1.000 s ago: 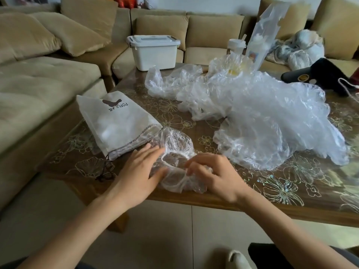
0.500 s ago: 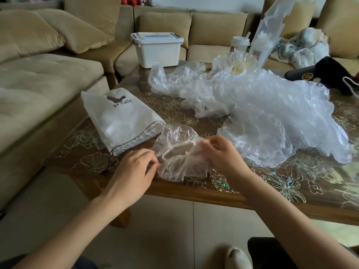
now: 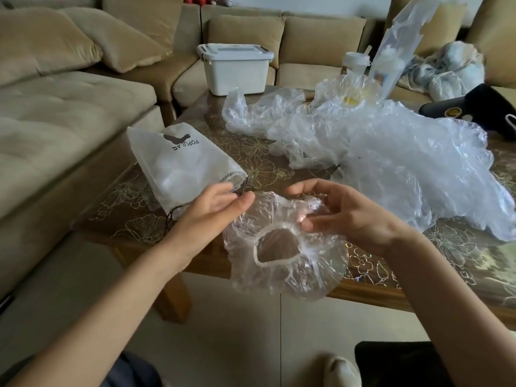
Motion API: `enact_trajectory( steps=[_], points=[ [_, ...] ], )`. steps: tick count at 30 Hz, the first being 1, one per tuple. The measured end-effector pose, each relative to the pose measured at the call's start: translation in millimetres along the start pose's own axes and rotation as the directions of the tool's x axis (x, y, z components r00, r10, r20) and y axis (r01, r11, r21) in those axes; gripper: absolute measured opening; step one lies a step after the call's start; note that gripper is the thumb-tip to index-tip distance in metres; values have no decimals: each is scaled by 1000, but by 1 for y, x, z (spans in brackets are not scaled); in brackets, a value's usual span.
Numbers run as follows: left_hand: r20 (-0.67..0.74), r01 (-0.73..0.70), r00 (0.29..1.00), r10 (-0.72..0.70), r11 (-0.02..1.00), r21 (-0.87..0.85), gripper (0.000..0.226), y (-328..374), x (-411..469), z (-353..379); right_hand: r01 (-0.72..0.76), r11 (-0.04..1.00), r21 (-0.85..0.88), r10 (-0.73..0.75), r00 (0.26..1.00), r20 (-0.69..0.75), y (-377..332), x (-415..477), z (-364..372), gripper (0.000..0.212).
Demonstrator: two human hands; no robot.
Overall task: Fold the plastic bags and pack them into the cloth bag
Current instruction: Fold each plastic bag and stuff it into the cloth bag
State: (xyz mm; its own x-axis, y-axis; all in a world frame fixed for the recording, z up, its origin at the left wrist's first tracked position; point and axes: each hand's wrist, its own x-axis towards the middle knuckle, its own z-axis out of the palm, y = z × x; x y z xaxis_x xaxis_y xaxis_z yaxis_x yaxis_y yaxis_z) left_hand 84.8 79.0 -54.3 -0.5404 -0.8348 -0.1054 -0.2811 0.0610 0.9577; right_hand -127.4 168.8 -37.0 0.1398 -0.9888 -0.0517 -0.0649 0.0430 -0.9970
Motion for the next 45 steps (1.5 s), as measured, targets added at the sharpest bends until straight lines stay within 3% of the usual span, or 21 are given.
enact_trajectory(
  steps=[2, 5, 8, 10, 12, 16, 19, 21, 24, 25, 28, 30, 32, 35, 37, 40, 42, 45],
  points=[
    [107, 48, 994, -34, 990, -136, 33, 0, 2, 5, 10, 999, 45, -10, 1000, 2, -1, 0, 1, 45],
    [-3, -20, 1000, 19, 989, -150, 17, -2, 4, 8, 10, 999, 52, -6, 997, -80, 4, -1, -2, 42],
    [-179, -185, 968, 177, 982, -28, 16, -4, 6, 11, -79, 996, 33, 81, 995, -62, 6, -6, -6, 44],
    [-152, -287, 945, 290, 957, 44, 15, -4, 7, 13, -178, 984, 12, 178, 981, -70, 9, -9, -3, 58],
    [-78, -350, 930, 360, 930, 114, 16, -7, 7, 16, -200, 980, -8, 198, 974, -109, 14, -7, 5, 49],
    [-70, -400, 898, 434, 872, 283, 14, -11, 5, 16, -76, 997, 26, 80, 940, -332, 23, 0, 15, 33],
    [-109, -428, 869, 483, 843, 324, 13, -8, 5, 12, -2, 978, -209, -103, 866, -489, 20, -2, 13, 18],
    [-145, -373, 898, 415, 893, 251, 12, -7, 5, 11, 19, 957, -289, -177, 828, -532, 18, -4, 15, 19],
    [-63, -59, 996, 58, 998, -25, 61, -6, 6, 10, 36, 995, -96, -86, 803, -589, 18, -2, 17, 35],
    [-15, 44, 999, -46, 994, -102, 64, -8, 6, 10, 28, 1000, -4, -25, 820, -571, 18, -2, 15, 44],
    [-86, 100, 989, -121, 971, -215, 22, -11, 7, 14, -136, 971, 197, 202, 908, -366, 14, -5, 8, 67],
    [-222, 70, 967, -122, 971, -231, 6, -13, 10, 15, -245, 957, 158, 279, 926, -254, 13, -9, 7, 56],
    [-325, 39, 941, -90, 987, -158, 10, -16, 12, 16, -271, 950, 153, 304, 910, -280, 18, -8, 9, 52],
    [-445, -17, 893, 66, 993, 114, 17, -18, 12, 20, -253, 948, 193, 304, 897, -320, 23, -4, 7, 42],
    [-458, -82, 859, 228, 945, 317, 14, -18, 13, 19, -300, 953, 50, 298, 890, -346, 24, -5, 1, 40],
    [-374, -186, 842, 389, 859, 477, 18, -21, 23, 5, -352, 919, -176, 265, 884, -385, 22, -12, -9, 50],
    [-280, -230, 872, 401, 842, 487, 17, -22, 28, -2, -357, 902, -241, 249, 888, -386, 20, -16, -13, 58],
    [-141, -204, 925, 353, 774, 599, 42, -22, 25, -3, -416, 833, -364, 307, 896, -320, 13, -25, -11, 69]
  ],
)
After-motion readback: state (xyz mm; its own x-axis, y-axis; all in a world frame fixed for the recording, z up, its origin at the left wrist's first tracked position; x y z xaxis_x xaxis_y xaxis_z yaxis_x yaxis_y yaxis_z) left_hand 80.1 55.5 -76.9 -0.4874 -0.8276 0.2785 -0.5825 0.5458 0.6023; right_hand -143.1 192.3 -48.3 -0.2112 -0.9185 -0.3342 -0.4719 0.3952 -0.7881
